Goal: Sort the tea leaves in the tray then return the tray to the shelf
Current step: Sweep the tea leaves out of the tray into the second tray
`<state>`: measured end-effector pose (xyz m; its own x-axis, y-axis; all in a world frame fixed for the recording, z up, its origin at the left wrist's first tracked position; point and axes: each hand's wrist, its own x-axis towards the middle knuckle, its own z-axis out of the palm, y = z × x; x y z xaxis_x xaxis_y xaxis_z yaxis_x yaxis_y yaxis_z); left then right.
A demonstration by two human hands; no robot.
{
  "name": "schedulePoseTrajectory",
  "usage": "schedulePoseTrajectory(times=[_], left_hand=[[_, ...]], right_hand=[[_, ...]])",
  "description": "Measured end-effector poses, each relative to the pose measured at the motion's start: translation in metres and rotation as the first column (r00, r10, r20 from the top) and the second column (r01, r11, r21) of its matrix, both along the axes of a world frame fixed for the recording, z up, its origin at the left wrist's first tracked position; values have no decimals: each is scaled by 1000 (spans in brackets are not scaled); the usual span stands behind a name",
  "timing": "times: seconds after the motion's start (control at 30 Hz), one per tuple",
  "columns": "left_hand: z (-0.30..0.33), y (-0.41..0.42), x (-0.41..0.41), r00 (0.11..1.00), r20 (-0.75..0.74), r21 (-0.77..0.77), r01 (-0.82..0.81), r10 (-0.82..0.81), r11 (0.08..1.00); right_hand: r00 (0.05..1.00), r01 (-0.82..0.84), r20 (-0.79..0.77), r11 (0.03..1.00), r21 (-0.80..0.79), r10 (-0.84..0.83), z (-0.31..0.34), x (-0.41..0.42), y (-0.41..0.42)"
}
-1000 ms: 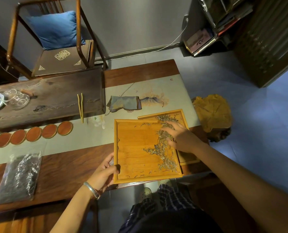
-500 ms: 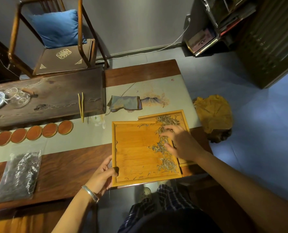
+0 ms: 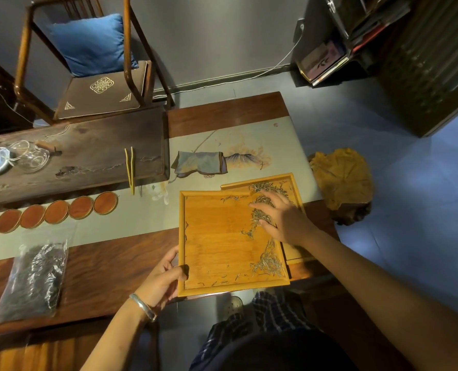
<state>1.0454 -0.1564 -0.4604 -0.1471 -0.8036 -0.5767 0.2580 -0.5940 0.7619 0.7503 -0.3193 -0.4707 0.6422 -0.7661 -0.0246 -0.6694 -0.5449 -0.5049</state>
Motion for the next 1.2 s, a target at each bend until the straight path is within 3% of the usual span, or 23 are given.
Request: schedulePoseTrajectory(times=[0.37,0.53,0.7,0.83,1.0,1.2], left_hand=[[-3,8,9,1000,10,35,12,-13,999],[-1,5,12,1000,-3,6,-29,29,1000],[-2,2,15,998,-13,39,-58,58,998],[-3,0,12,1000,16,48,-27,27,998],[-9,3,9,1000,2,78,-16,16,997],[-5,12,8,999,17,92,-48,47,995]], right_hand=[[999,45,16,963,-266,-42,-3,-3,-20],[997,80,29,975,-208,-76,4,-8,-20],[995,-19,-100,998,-68,12,3,-10,13],[998,-25,-54,1000,-8,25,-6,0,30],[996,93,14,994,-57,-92,-6,11,18],[988,153,-6,981,-116,-155,-5,8,1]])
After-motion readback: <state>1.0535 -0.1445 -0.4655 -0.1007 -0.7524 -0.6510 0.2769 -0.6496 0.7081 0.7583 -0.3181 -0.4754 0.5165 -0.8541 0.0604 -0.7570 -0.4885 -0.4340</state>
